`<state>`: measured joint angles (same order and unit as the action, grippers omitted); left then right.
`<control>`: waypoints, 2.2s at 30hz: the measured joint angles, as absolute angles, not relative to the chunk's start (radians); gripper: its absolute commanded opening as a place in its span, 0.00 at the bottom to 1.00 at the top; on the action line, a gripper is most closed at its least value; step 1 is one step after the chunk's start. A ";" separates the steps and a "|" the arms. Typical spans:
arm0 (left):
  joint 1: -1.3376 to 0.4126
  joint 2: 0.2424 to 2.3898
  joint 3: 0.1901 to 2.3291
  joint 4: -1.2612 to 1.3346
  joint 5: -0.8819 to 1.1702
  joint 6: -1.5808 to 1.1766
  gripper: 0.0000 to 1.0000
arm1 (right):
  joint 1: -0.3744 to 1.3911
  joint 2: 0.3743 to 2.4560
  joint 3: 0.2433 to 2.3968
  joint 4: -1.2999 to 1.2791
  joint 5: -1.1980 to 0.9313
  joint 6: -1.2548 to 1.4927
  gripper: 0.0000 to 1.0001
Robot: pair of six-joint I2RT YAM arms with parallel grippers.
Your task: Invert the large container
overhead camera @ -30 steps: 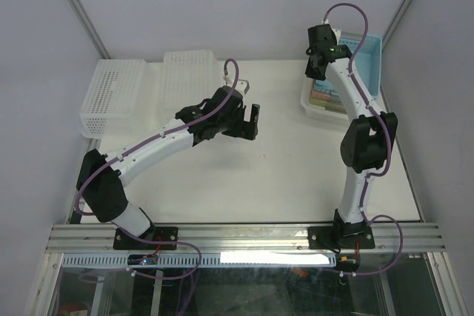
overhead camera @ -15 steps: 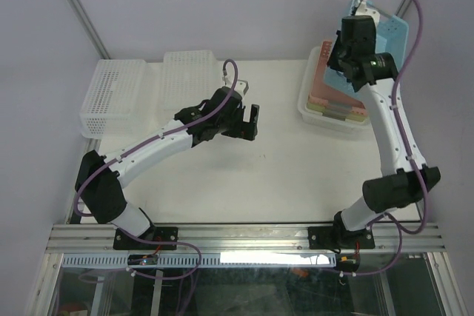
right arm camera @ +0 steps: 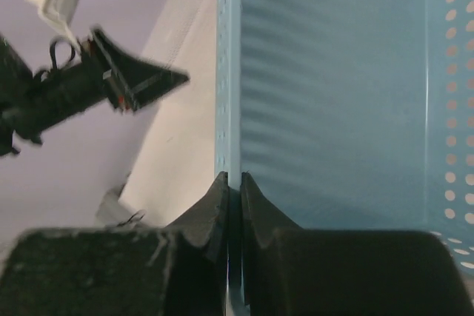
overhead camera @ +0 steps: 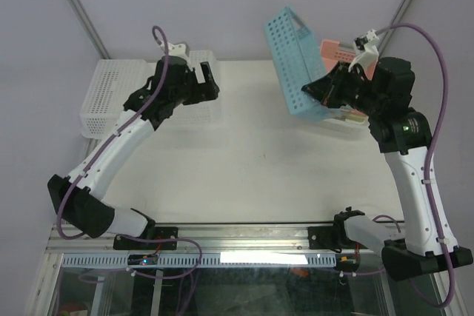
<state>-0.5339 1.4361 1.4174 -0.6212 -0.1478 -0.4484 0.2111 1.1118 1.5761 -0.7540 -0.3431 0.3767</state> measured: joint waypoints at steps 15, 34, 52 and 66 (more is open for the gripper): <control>-0.489 1.241 1.461 -0.618 -0.234 -0.538 0.99 | 0.430 0.830 0.722 -0.053 -0.598 1.068 0.00; -0.489 1.245 1.428 -0.620 -0.195 -0.543 0.99 | 0.472 0.317 0.149 0.184 -0.193 1.742 0.07; -0.489 1.326 1.428 -0.596 -0.083 -0.543 0.99 | 0.472 0.313 0.532 -1.002 -0.005 1.493 0.77; -0.489 1.326 1.371 -0.582 -0.008 -0.531 0.99 | 0.423 0.894 0.825 -0.813 0.239 1.036 0.70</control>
